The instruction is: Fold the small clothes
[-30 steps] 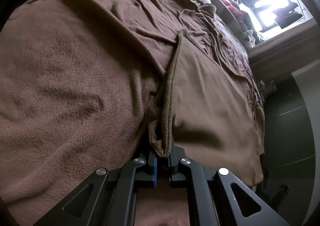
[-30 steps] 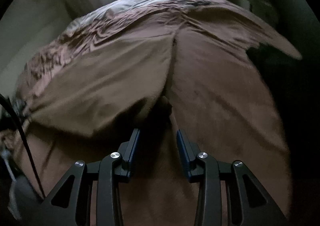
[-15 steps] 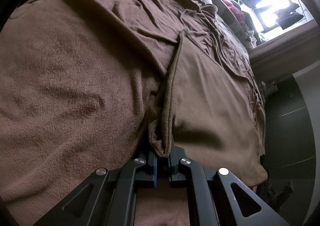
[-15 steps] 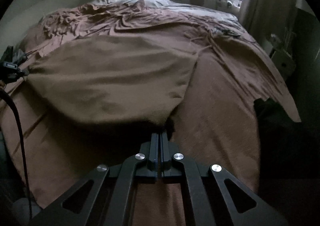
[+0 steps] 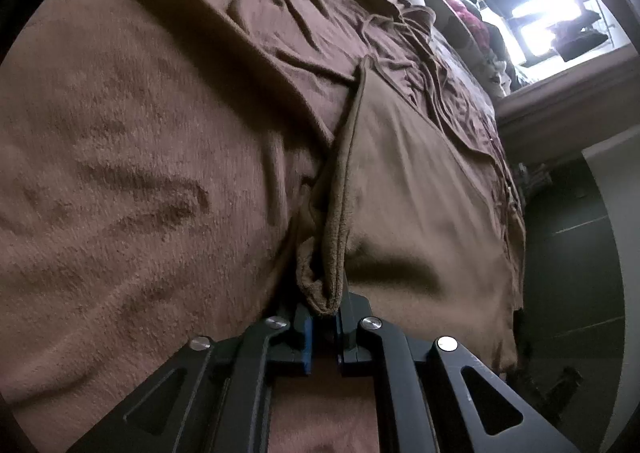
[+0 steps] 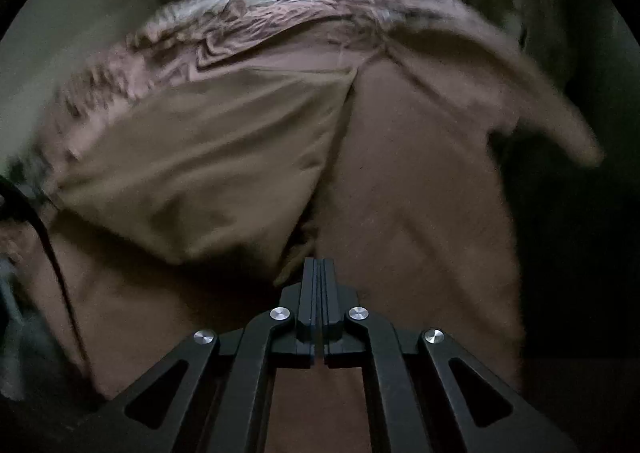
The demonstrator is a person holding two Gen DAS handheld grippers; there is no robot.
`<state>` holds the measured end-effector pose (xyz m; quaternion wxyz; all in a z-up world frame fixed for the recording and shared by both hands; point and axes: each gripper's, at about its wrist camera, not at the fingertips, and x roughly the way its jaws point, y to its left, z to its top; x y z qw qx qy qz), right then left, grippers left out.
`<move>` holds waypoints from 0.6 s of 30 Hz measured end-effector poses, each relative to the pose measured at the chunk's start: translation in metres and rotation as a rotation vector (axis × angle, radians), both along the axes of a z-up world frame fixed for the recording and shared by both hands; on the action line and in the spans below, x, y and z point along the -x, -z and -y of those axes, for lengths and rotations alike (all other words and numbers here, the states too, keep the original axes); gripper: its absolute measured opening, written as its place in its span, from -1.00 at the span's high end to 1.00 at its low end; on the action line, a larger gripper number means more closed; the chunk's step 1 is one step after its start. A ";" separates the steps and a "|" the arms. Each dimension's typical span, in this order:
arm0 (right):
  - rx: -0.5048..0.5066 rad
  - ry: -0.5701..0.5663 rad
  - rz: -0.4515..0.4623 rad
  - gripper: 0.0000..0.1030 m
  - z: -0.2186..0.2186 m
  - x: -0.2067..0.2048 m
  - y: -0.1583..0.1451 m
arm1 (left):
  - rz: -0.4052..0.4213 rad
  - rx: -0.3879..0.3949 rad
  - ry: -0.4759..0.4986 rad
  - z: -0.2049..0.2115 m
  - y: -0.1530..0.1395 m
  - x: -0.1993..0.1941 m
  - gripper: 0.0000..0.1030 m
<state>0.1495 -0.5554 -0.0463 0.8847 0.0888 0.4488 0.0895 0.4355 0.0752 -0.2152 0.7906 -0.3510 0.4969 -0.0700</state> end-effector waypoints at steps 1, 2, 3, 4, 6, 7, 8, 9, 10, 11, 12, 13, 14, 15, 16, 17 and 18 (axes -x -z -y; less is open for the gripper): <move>-0.059 0.019 -0.005 0.77 0.004 0.002 0.003 | -0.002 0.006 0.000 0.000 0.000 0.000 0.86; -0.129 0.040 -0.006 0.29 0.009 0.004 0.006 | -0.003 0.015 0.000 -0.001 0.000 0.001 0.85; -0.197 0.062 -0.007 -0.02 0.013 0.006 0.010 | -0.004 0.021 0.001 -0.001 0.000 0.002 0.83; -0.265 0.093 -0.003 -0.38 0.018 0.009 0.014 | -0.006 0.023 0.003 -0.002 0.000 0.002 0.79; -0.391 0.131 0.005 -0.38 0.024 0.013 0.022 | -0.007 0.025 0.005 -0.002 0.001 0.004 0.73; -0.447 0.149 0.006 -0.38 0.029 0.015 0.028 | -0.009 0.027 0.005 -0.003 0.001 0.005 0.69; -0.496 0.170 0.006 -0.38 0.032 0.016 0.033 | -0.012 0.030 0.005 -0.003 0.002 0.005 0.66; -0.537 0.187 0.002 -0.38 0.033 0.016 0.039 | -0.013 0.036 0.003 -0.004 0.003 0.006 0.64; -0.565 0.203 -0.011 -0.38 0.032 0.014 0.047 | -0.015 0.045 0.000 -0.005 0.005 0.006 0.63; -0.578 0.215 -0.019 -0.38 0.033 0.013 0.054 | -0.018 0.054 -0.003 -0.005 0.006 0.006 0.63; -0.595 0.226 -0.029 -0.38 0.029 0.009 0.059 | -0.018 0.063 -0.005 -0.006 0.008 0.007 0.63; -0.606 0.230 -0.035 -0.38 0.027 0.005 0.064 | -0.017 0.077 -0.006 -0.006 0.009 0.008 0.63; -0.623 0.236 -0.040 -0.38 0.023 0.002 0.068 | -0.017 0.086 -0.007 -0.006 0.011 0.008 0.63; -0.635 0.246 -0.041 -0.38 0.020 -0.001 0.072 | -0.019 0.097 -0.012 -0.007 0.012 0.009 0.63; -0.640 0.258 -0.043 -0.38 0.019 -0.005 0.076 | -0.017 0.115 -0.018 -0.008 0.014 0.010 0.62; -0.644 0.275 -0.047 -0.38 0.019 -0.008 0.080 | -0.018 0.126 -0.023 -0.009 0.015 0.011 0.61; -0.648 0.286 -0.047 -0.36 0.017 -0.010 0.082 | -0.020 0.127 -0.026 -0.009 0.015 0.012 0.56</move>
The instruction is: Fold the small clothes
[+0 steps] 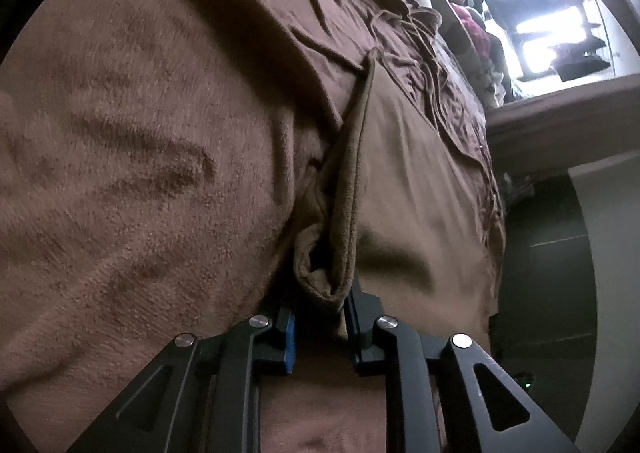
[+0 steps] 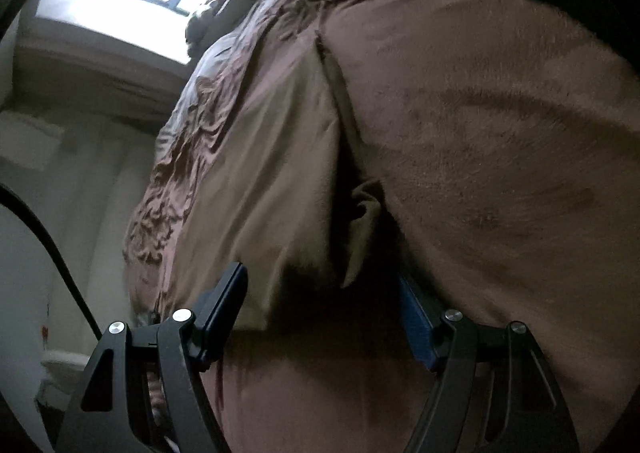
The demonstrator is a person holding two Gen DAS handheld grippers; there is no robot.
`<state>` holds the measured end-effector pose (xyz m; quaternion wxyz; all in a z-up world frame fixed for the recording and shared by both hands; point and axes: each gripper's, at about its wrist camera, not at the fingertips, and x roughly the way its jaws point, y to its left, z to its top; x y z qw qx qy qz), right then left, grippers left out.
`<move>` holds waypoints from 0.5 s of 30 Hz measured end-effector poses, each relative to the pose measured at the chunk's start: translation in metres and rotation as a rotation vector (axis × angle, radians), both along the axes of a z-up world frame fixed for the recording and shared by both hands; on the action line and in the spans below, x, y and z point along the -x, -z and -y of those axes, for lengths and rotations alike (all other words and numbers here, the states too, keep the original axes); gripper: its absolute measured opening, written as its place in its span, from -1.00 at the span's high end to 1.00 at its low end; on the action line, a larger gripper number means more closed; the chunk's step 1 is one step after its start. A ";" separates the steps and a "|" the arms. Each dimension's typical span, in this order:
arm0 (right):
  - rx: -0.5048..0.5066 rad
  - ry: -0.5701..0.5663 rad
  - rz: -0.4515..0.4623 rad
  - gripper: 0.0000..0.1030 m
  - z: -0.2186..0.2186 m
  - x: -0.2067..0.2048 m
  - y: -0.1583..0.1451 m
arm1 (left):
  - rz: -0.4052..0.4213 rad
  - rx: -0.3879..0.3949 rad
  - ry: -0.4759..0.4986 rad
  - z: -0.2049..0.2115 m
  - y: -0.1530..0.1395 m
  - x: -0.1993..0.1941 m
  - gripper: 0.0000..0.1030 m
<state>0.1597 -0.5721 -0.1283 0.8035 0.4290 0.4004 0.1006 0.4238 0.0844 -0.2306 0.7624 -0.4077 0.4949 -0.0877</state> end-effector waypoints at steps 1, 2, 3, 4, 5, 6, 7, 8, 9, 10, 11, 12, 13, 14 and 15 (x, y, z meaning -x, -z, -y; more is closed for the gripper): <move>-0.013 0.015 0.004 -0.27 0.000 -0.001 0.003 | 0.003 0.001 0.001 0.000 0.000 0.001 0.45; -0.026 0.028 0.008 -0.15 0.001 -0.002 0.005 | 0.008 0.005 0.002 0.000 -0.001 0.001 0.37; -0.036 0.038 0.012 -0.08 0.000 0.000 0.006 | 0.016 0.011 0.001 0.000 -0.001 0.001 0.23; -0.056 0.054 0.019 0.07 0.001 0.002 0.008 | 0.022 0.019 -0.001 -0.001 -0.001 0.002 0.19; -0.072 0.061 0.026 0.21 0.002 0.003 0.011 | 0.023 0.021 -0.003 -0.001 0.000 0.001 0.19; -0.091 0.067 0.033 0.27 0.003 0.004 0.015 | 0.021 0.018 -0.003 0.000 0.001 0.000 0.19; -0.112 0.070 0.040 0.33 0.004 0.004 0.019 | 0.021 0.014 -0.002 0.001 0.002 -0.001 0.19; -0.123 0.072 0.045 0.33 0.004 0.005 0.023 | 0.023 0.009 -0.002 0.002 0.002 -0.004 0.19; -0.135 0.075 0.052 0.33 0.005 0.005 0.025 | 0.027 0.007 -0.003 0.003 0.003 -0.006 0.20; -0.138 0.075 0.056 0.33 0.007 0.006 0.030 | 0.037 0.011 -0.005 0.003 0.004 -0.008 0.20; -0.138 0.076 0.058 0.33 0.007 0.006 0.031 | 0.046 0.013 -0.007 0.003 0.004 -0.009 0.20; -0.137 0.077 0.059 0.33 0.005 0.005 0.031 | 0.059 0.014 -0.009 0.002 0.004 -0.010 0.20; -0.137 0.080 0.060 0.33 0.006 0.005 0.032 | 0.073 0.015 -0.011 0.000 0.004 -0.010 0.20; -0.137 0.085 0.061 0.37 0.006 0.006 0.032 | 0.079 0.016 -0.012 -0.001 0.005 -0.011 0.22; -0.133 0.092 0.061 0.44 0.006 0.007 0.032 | 0.084 0.020 -0.013 -0.002 0.006 -0.012 0.29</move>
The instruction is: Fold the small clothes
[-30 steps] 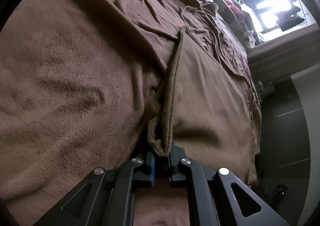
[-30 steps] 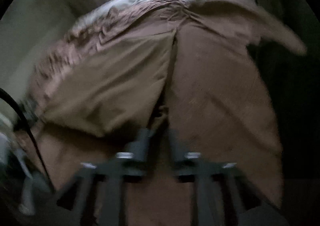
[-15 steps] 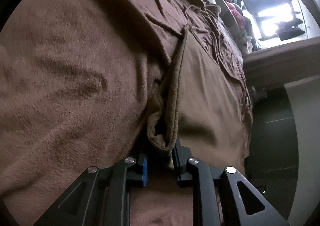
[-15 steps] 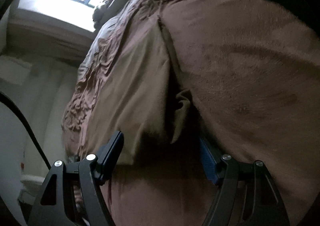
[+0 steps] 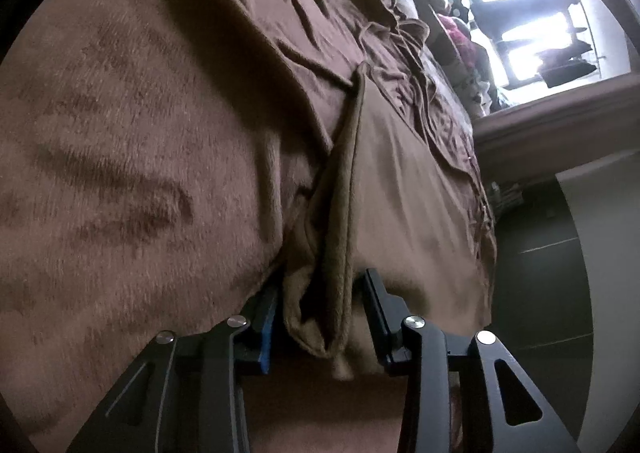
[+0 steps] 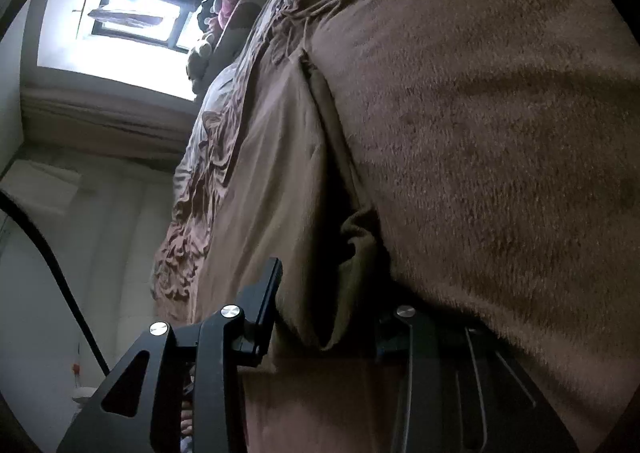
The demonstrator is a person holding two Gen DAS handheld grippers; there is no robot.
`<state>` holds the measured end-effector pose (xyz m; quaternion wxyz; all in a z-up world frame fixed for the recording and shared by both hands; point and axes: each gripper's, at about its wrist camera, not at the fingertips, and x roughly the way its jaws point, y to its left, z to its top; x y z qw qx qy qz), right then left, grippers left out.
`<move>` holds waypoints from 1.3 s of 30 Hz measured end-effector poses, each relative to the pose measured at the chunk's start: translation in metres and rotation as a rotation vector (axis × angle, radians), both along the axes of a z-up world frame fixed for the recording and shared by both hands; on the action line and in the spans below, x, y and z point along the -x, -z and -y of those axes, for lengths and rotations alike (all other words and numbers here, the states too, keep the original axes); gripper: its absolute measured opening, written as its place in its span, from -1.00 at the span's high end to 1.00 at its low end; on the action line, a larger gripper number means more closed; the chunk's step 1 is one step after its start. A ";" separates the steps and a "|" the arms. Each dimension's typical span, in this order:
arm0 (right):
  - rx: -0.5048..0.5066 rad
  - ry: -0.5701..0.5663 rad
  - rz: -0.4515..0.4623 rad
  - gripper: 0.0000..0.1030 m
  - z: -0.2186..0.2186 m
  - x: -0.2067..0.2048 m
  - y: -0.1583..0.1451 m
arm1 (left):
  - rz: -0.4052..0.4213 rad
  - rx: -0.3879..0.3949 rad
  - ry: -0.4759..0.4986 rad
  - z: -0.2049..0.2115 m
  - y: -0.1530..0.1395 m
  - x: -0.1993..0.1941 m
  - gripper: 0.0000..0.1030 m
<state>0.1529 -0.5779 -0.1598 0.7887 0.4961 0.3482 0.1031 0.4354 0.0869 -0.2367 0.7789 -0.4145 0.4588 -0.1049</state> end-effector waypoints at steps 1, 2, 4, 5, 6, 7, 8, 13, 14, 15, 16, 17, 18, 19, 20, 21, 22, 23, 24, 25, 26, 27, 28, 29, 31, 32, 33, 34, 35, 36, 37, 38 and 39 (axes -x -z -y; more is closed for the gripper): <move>0.007 0.009 -0.007 0.69 0.001 0.003 0.000 | 0.002 -0.002 -0.002 -0.001 0.001 0.000 0.44; -0.001 0.019 -0.011 0.92 0.003 0.004 0.002 | -0.003 -0.020 0.002 0.000 0.001 -0.001 0.53; -0.032 0.042 -0.008 0.94 0.005 0.008 0.003 | 0.002 -0.067 0.034 0.005 -0.001 -0.006 0.70; -0.028 0.049 -0.007 0.94 0.004 0.010 0.002 | 0.009 -0.083 0.042 0.006 -0.003 -0.008 0.73; -0.018 0.054 -0.008 0.95 0.004 0.012 0.002 | 0.010 -0.081 0.039 0.006 -0.004 -0.008 0.77; -0.014 0.056 -0.011 0.95 0.001 0.014 0.000 | 0.008 -0.072 0.030 0.004 -0.005 -0.008 0.79; -0.016 0.059 -0.013 0.95 0.000 0.016 0.000 | 0.006 -0.070 0.022 0.003 -0.006 -0.008 0.80; -0.018 0.064 0.015 0.95 -0.001 0.024 -0.015 | 0.027 -0.073 0.018 0.004 -0.027 -0.003 0.83; -0.017 0.064 0.015 0.95 -0.002 0.024 -0.017 | 0.032 -0.067 0.017 0.003 -0.032 -0.003 0.83; -0.020 0.065 0.011 0.95 -0.003 0.025 -0.019 | 0.035 -0.057 0.016 0.001 -0.036 -0.002 0.83; -0.022 0.067 0.000 0.95 -0.005 0.025 -0.021 | 0.036 -0.047 0.015 0.000 -0.041 -0.001 0.83; -0.020 0.068 -0.008 0.95 -0.006 0.026 -0.023 | 0.037 -0.046 0.015 -0.001 -0.044 0.000 0.83; -0.019 0.070 -0.017 0.95 -0.008 0.027 -0.025 | 0.036 -0.050 0.015 -0.002 -0.049 0.003 0.84; -0.020 0.069 -0.028 0.95 -0.010 0.027 -0.027 | 0.034 -0.054 0.015 -0.003 -0.052 0.005 0.84; -0.016 0.063 -0.037 0.95 -0.013 0.029 -0.030 | 0.026 -0.063 0.013 -0.004 -0.054 0.008 0.84; -0.013 0.059 -0.043 0.95 -0.013 0.029 -0.032 | 0.018 -0.066 0.008 -0.007 -0.057 0.013 0.84; -0.004 0.049 -0.051 0.95 -0.015 0.030 -0.035 | 0.014 -0.065 0.007 -0.008 -0.059 0.018 0.84; 0.000 0.042 -0.056 0.95 -0.015 0.031 -0.038 | 0.010 -0.065 0.007 -0.009 -0.060 0.020 0.84; 0.002 0.036 -0.060 0.95 -0.015 0.034 -0.041 | 0.005 -0.061 0.008 -0.011 -0.061 0.026 0.84; 0.003 0.031 -0.062 0.95 -0.015 0.036 -0.043 | 0.000 -0.060 0.008 -0.013 -0.062 0.031 0.84; 0.003 0.029 -0.064 0.95 -0.015 0.039 -0.046 | -0.003 -0.059 0.007 -0.014 -0.063 0.034 0.84; 0.004 0.026 -0.066 0.95 -0.015 0.040 -0.048 | -0.006 -0.057 0.007 -0.015 -0.063 0.040 0.84; 0.006 0.022 -0.068 0.95 -0.014 0.043 -0.051 | -0.009 -0.055 0.006 -0.017 -0.063 0.044 0.84; 0.007 0.019 -0.071 0.95 -0.014 0.045 -0.053 | -0.010 -0.055 0.006 -0.019 -0.063 0.049 0.84; 0.008 0.012 -0.078 0.95 -0.014 0.048 -0.057 | -0.014 -0.048 0.002 -0.021 -0.062 0.059 0.84; 0.013 0.006 -0.081 0.95 -0.015 0.050 -0.060 | -0.017 -0.045 0.000 -0.022 -0.062 0.064 0.84; 0.018 0.003 -0.081 0.95 -0.016 0.050 -0.061 | -0.019 -0.046 -0.002 -0.022 -0.062 0.069 0.84; 0.023 -0.004 -0.082 0.95 -0.016 0.052 -0.063 | -0.020 -0.048 -0.002 -0.023 -0.062 0.073 0.84; 0.025 -0.010 -0.084 0.95 -0.015 0.055 -0.062 | -0.020 -0.047 -0.003 -0.024 -0.063 0.077 0.84; 0.026 -0.016 -0.088 0.95 -0.014 0.057 -0.063 | -0.019 -0.042 -0.006 -0.025 -0.063 0.081 0.84; 0.028 -0.020 -0.091 0.95 -0.014 0.060 -0.063 | -0.016 -0.037 -0.008 -0.027 -0.063 0.087 0.84; 0.031 -0.025 -0.094 0.95 -0.014 0.061 -0.063 | -0.012 -0.034 -0.011 -0.028 -0.064 0.092 0.84; 0.033 -0.030 -0.096 0.95 -0.014 0.063 -0.063 | -0.008 -0.032 -0.013 -0.029 -0.064 0.097 0.84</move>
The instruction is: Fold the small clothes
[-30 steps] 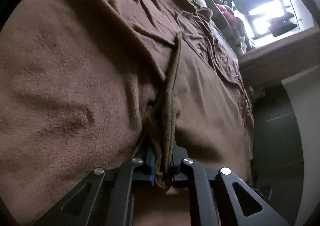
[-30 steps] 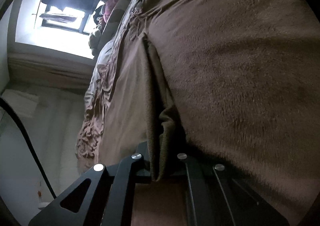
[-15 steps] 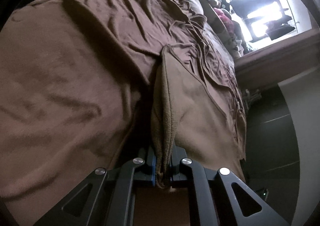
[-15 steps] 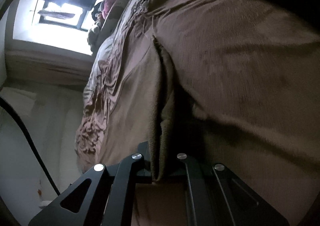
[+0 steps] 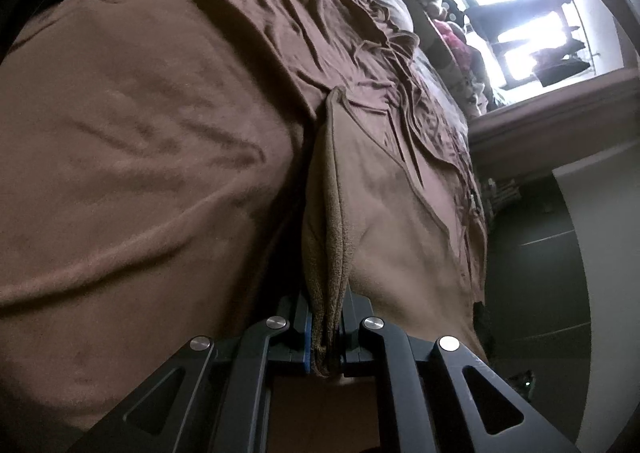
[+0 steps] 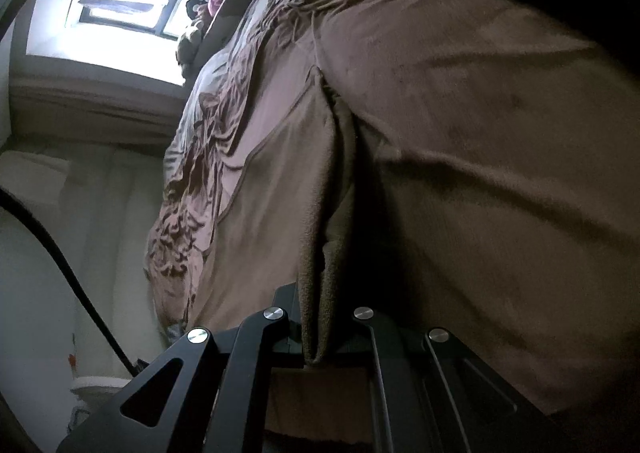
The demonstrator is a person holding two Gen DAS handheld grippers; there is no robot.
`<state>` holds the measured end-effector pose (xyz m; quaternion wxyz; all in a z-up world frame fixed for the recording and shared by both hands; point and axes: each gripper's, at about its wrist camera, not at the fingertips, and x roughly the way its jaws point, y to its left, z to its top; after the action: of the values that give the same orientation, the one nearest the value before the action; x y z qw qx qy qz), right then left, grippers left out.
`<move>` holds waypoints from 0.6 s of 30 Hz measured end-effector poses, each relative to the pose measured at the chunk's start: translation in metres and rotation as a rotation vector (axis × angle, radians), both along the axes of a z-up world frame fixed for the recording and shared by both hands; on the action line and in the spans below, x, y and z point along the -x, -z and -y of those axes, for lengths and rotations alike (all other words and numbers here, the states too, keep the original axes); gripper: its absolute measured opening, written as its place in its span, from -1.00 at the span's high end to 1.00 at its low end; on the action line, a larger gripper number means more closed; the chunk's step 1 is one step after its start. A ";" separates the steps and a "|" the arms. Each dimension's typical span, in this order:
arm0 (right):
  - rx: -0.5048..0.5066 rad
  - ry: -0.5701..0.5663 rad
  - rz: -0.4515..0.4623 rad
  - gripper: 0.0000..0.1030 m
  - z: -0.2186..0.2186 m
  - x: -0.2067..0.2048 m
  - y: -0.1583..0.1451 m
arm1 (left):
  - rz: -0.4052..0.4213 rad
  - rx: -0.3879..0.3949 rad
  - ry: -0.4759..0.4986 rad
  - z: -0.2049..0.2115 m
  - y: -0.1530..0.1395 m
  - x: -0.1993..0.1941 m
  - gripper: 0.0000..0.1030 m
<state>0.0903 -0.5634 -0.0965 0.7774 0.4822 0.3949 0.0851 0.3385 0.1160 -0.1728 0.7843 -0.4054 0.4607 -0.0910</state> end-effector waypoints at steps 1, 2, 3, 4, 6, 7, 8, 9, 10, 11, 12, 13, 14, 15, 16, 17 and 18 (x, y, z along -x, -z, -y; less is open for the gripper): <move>0.005 -0.006 -0.005 0.95 0.000 0.002 0.001 | 0.000 0.004 -0.001 -0.001 0.001 0.006 0.83; 0.012 -0.010 -0.011 0.95 0.000 0.003 0.002 | -0.002 0.008 -0.001 -0.002 0.002 0.009 0.84; 0.015 -0.013 -0.016 0.95 0.000 0.005 0.002 | -0.005 0.009 -0.001 -0.003 0.004 0.014 0.84; 0.015 -0.017 -0.020 0.95 0.000 0.006 0.003 | -0.008 0.008 0.000 -0.004 0.006 0.018 0.84; 0.013 -0.019 -0.027 0.95 0.001 0.009 0.005 | -0.015 0.013 -0.002 -0.005 0.010 0.025 0.84; 0.015 -0.018 -0.032 0.95 0.000 0.011 0.007 | -0.018 0.014 -0.003 -0.005 0.012 0.026 0.84; 0.019 -0.018 -0.036 0.95 0.000 0.012 0.008 | -0.022 0.013 -0.005 -0.005 0.014 0.029 0.84; 0.020 -0.017 -0.041 0.95 -0.001 0.013 0.008 | -0.024 0.012 -0.005 -0.006 0.016 0.032 0.84; 0.018 -0.017 -0.046 0.95 -0.001 0.015 0.009 | -0.027 0.009 -0.005 -0.006 0.017 0.034 0.83; 0.020 -0.019 -0.049 0.95 -0.001 0.017 0.009 | -0.033 0.005 -0.005 -0.006 0.021 0.036 0.83; 0.030 -0.021 -0.050 0.95 0.000 0.017 0.009 | -0.037 0.007 -0.005 -0.007 0.024 0.037 0.83; 0.037 -0.023 -0.047 0.95 -0.001 0.018 0.009 | -0.038 0.010 -0.006 -0.007 0.027 0.038 0.83; 0.041 -0.024 -0.046 0.95 -0.001 0.018 0.009 | -0.040 0.013 -0.006 -0.007 0.030 0.038 0.83; 0.038 -0.026 -0.050 0.94 0.001 0.018 0.010 | -0.043 0.016 -0.005 -0.007 0.033 0.038 0.83; 0.033 -0.026 -0.063 0.89 0.001 0.018 0.011 | -0.046 0.019 -0.003 -0.007 0.036 0.038 0.82; 0.038 -0.020 -0.075 0.87 0.002 0.019 0.010 | -0.049 0.022 -0.001 -0.006 0.037 0.038 0.81; 0.048 -0.015 -0.088 0.87 0.004 0.020 0.009 | -0.053 0.027 0.002 -0.005 0.039 0.038 0.81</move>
<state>0.0705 -0.5678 -0.1052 0.7700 0.4638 0.4340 0.0602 0.3004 0.1210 -0.2119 0.7661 -0.4179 0.4805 -0.0870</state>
